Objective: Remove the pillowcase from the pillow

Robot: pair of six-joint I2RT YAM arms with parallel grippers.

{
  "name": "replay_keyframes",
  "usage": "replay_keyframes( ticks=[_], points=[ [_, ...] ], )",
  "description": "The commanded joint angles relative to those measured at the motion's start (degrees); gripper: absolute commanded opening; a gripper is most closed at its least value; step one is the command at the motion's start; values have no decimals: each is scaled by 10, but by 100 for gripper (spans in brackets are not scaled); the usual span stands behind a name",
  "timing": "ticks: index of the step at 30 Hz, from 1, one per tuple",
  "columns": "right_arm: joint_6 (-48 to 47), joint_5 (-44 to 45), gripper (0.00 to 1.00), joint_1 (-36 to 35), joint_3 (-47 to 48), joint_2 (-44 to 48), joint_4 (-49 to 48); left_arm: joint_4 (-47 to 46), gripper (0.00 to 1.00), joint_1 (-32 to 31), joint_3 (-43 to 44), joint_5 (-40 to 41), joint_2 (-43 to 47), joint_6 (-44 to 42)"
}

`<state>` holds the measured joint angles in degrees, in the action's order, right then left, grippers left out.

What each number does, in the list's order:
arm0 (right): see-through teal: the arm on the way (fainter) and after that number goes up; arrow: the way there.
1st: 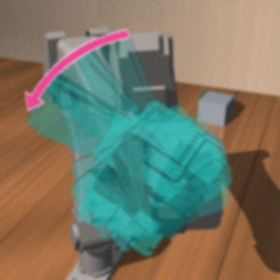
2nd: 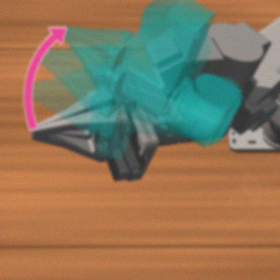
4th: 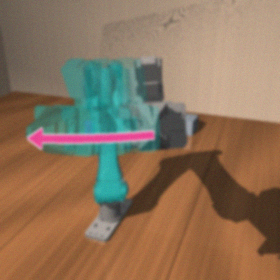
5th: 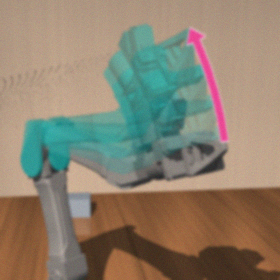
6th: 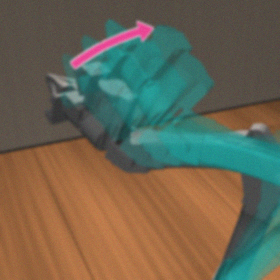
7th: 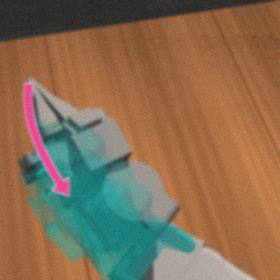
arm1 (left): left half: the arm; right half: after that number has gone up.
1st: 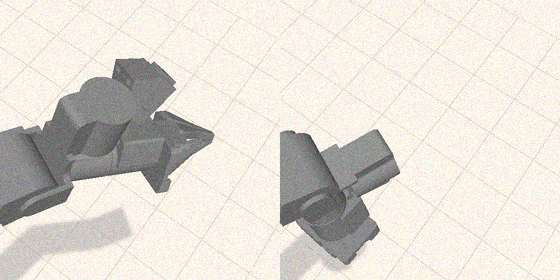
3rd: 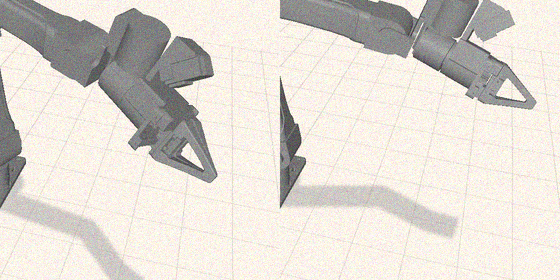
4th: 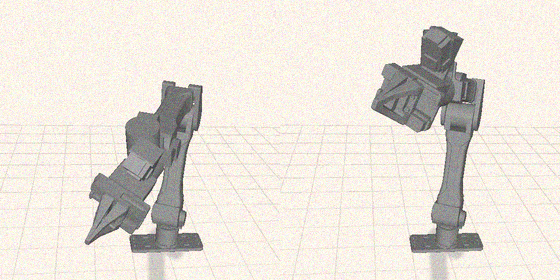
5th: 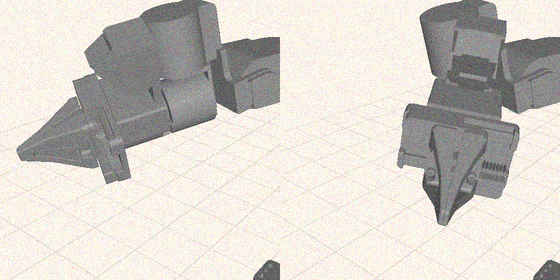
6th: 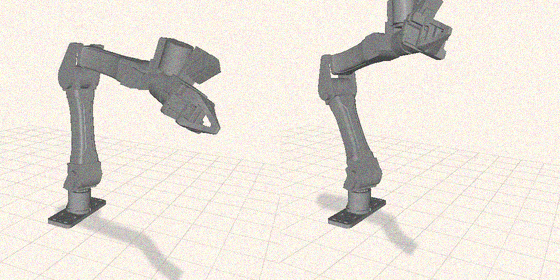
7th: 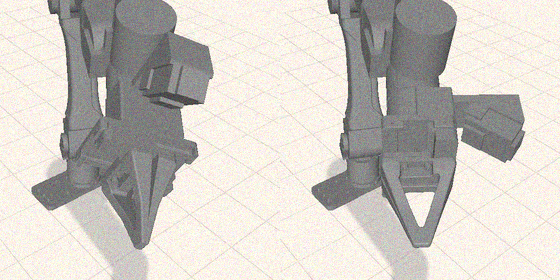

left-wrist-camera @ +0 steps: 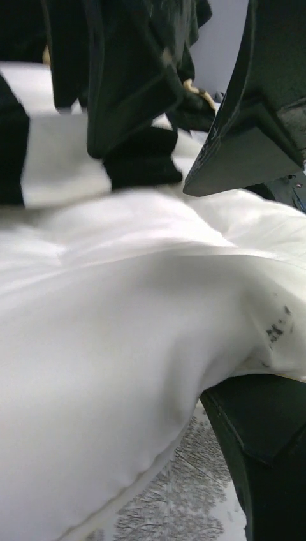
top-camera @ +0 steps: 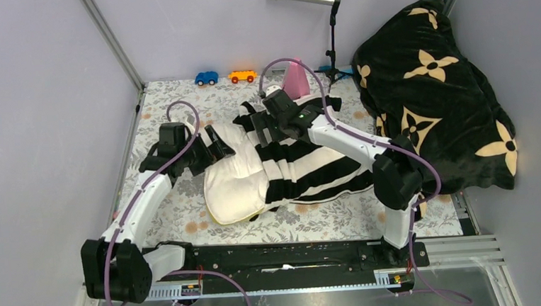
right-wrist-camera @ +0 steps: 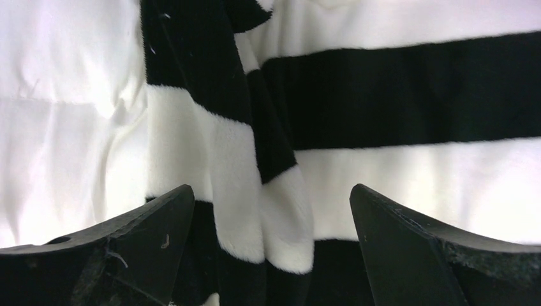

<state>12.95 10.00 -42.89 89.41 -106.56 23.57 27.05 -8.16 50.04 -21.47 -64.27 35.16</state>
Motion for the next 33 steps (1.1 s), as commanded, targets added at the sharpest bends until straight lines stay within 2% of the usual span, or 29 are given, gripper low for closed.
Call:
replay_keyframes(
  ticks=[1, 3, 5, 11, 15, 18, 24, 28, 33],
  points=[
    [-15, 9, 100, -25, 54, -36, 17, -29, 99, -3, -46, 1, -21, 39],
    [-15, 4, 100, -31, 64, -51, 20, -49, 99, -4, -70, 11, -20, 53],
    [-15, 1, 100, -35, 70, -63, 21, -72, 94, -4, -94, 24, -13, 64],
    [-16, 34, 99, -36, 75, -89, 31, -109, 57, -4, -138, 74, 20, 86],
    [-18, 62, 85, -35, 79, -100, 38, -113, 21, -4, -142, 88, 25, 80],
    [-24, 112, 72, -31, 85, -112, 48, -94, 0, -3, -122, 91, 37, 62],
    [1, 108, 28, 51, 73, -103, 52, -47, 0, -3, -40, 90, 102, 25],
    [9, 148, 12, 106, 51, -88, 52, 8, 0, -3, 77, 96, 128, 4],
    [22, 195, 1, 173, 11, -62, 52, 62, 0, -3, 263, 111, 121, -14]
  ],
)
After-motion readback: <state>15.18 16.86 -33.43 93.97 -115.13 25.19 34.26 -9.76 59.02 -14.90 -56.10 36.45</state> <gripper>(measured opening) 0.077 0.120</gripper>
